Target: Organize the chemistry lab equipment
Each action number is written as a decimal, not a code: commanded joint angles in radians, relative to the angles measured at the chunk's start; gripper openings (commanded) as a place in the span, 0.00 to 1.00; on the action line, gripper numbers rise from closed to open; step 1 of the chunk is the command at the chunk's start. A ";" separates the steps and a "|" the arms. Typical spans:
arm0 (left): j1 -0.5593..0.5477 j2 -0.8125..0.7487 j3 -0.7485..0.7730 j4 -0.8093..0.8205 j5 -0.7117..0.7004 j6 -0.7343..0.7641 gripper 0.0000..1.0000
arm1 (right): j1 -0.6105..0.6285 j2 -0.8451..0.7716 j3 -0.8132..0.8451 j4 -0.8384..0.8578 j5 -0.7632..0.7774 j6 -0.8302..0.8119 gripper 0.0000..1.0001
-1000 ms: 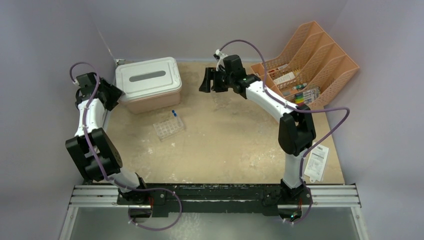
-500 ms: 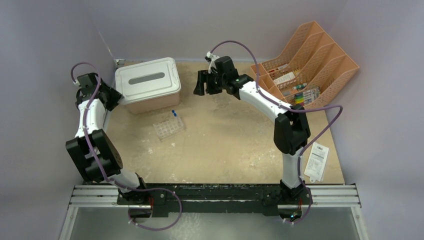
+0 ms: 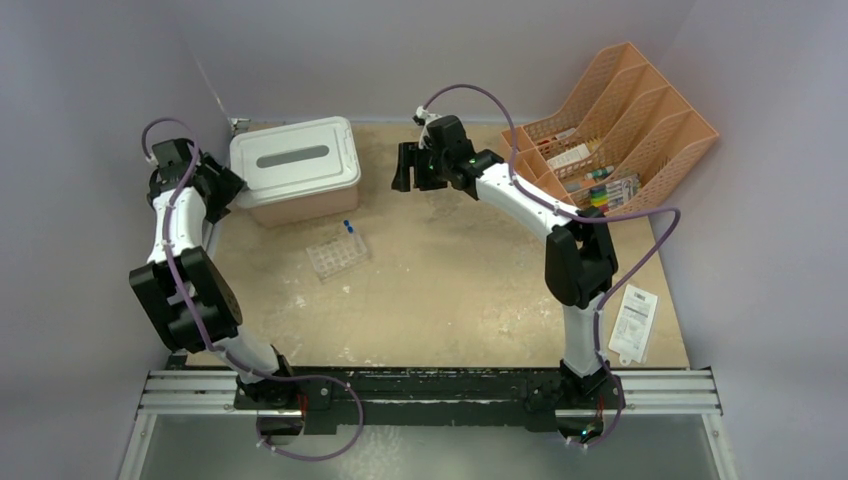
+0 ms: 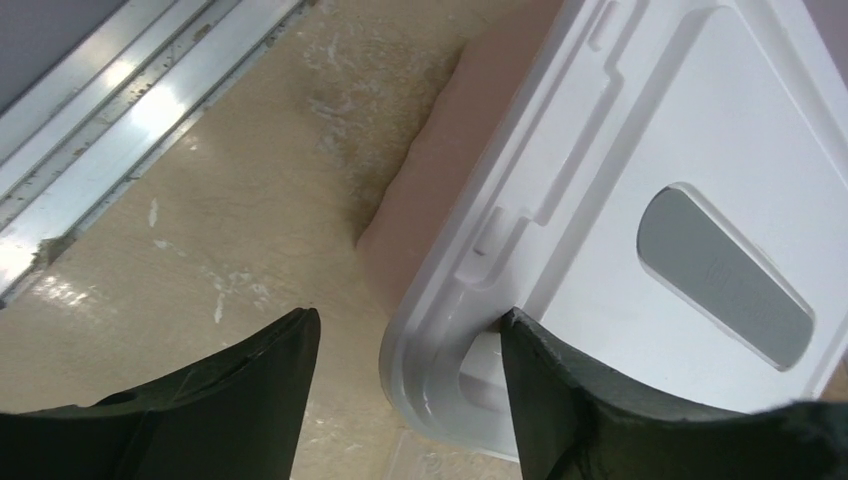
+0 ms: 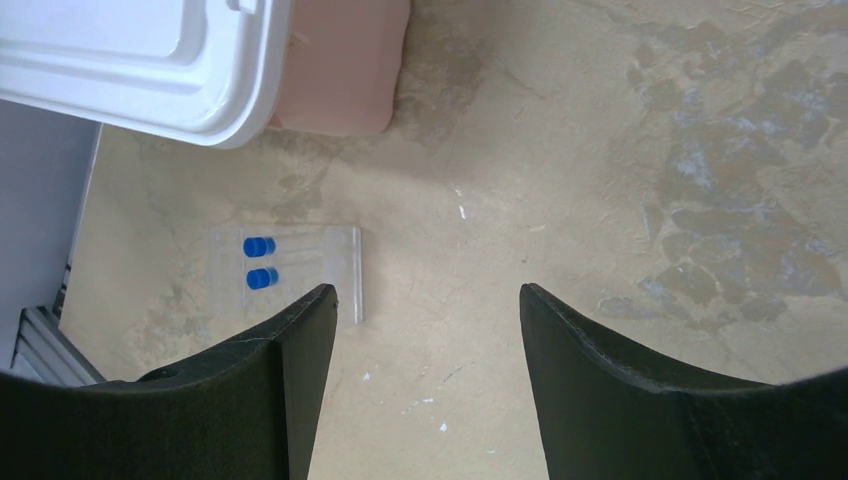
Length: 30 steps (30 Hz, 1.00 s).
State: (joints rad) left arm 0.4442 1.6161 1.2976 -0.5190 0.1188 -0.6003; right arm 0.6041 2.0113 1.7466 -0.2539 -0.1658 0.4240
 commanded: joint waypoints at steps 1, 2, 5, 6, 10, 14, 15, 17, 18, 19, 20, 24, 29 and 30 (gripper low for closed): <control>0.002 0.031 0.074 -0.092 -0.151 0.071 0.68 | 0.006 -0.056 0.017 -0.016 0.059 0.019 0.69; 0.001 0.028 0.092 -0.105 -0.162 0.076 0.69 | 0.006 -0.062 0.014 -0.016 0.067 0.019 0.69; -0.017 0.011 0.155 -0.127 -0.174 0.098 0.73 | 0.005 -0.078 0.018 -0.035 0.074 0.016 0.69; -0.030 0.007 0.180 -0.137 -0.179 0.106 0.74 | 0.006 -0.087 0.017 -0.042 0.076 0.013 0.69; -0.097 -0.020 0.255 -0.169 -0.191 0.127 0.75 | 0.004 -0.130 -0.001 -0.064 0.098 -0.003 0.69; -0.172 -0.088 0.272 -0.156 -0.174 0.135 0.78 | 0.002 -0.197 -0.039 -0.101 0.152 -0.025 0.70; -0.182 -0.109 0.268 -0.144 -0.161 0.128 0.79 | 0.003 -0.228 -0.056 -0.108 0.161 -0.030 0.70; -0.188 -0.155 0.253 -0.120 -0.138 0.104 0.79 | -0.001 -0.277 -0.097 -0.122 0.199 -0.039 0.71; -0.190 -0.179 0.239 -0.108 -0.127 0.087 0.80 | -0.004 -0.302 -0.121 -0.131 0.223 -0.042 0.71; -0.191 -0.207 0.220 -0.092 -0.113 0.073 0.80 | -0.005 -0.331 -0.146 -0.139 0.241 -0.045 0.72; -0.194 -0.236 0.193 -0.078 -0.098 0.057 0.80 | -0.007 -0.361 -0.176 -0.145 0.260 -0.048 0.72; -0.196 -0.355 0.062 -0.061 -0.112 0.008 0.81 | -0.023 -0.482 -0.296 -0.161 0.337 -0.056 0.73; -0.197 -0.506 -0.030 -0.108 -0.098 -0.028 0.82 | -0.039 -0.603 -0.410 -0.186 0.454 -0.068 0.74; -0.197 -0.531 -0.031 -0.132 -0.098 -0.022 0.82 | -0.044 -0.621 -0.425 -0.198 0.478 -0.064 0.75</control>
State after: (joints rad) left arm 0.2462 1.1736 1.2922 -0.6266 0.0036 -0.5854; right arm 0.5747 1.4685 1.3678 -0.4168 0.1749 0.3779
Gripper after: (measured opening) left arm 0.816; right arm 0.741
